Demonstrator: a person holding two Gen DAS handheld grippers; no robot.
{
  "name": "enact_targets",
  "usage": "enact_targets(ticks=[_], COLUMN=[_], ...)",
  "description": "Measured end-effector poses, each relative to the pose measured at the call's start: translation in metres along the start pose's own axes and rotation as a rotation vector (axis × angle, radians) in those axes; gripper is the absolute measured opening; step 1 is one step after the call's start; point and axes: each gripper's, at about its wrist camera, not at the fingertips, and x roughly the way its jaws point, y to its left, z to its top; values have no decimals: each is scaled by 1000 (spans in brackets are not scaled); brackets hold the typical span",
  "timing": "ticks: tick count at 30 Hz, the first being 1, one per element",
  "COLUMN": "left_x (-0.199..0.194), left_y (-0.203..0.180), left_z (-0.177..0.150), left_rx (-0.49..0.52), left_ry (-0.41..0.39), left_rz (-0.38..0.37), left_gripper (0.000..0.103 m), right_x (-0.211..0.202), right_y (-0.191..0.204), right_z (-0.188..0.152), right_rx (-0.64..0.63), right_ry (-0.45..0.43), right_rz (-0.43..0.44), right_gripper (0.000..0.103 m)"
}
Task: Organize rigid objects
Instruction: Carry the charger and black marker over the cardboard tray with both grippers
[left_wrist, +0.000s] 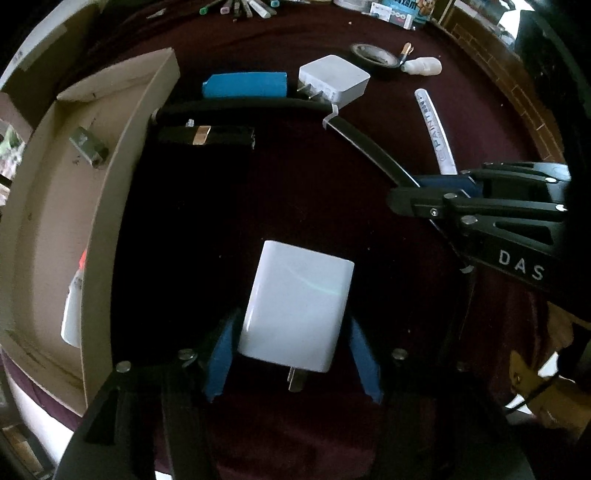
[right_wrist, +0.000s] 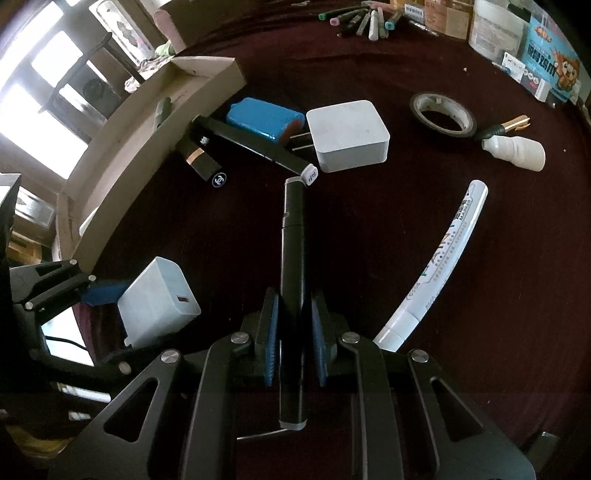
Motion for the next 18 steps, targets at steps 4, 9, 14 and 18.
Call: enact_targets(ticks=[4, 9, 14, 18], left_x=[-1, -3, -11, -17], left_y=[-13, -2, -1, 9], left_z=[8, 8, 17, 12], left_rx=[14, -43, -58, -76], left_ry=[-18, -43, -76, -87], left_rz=[42, -10, -31, -49], left_gripper=[51, 48, 46, 46], right_x=[0, 0, -8, -17], right_y=[0, -4, -14, -8], right_z=[-1, -1, -1, 5], right_rx=[-20, 4, 77, 74], right_ry=[-6, -21, -30, -54], right_rz=[-1, 19, 80, 93], right_gripper=[16, 16, 15, 15])
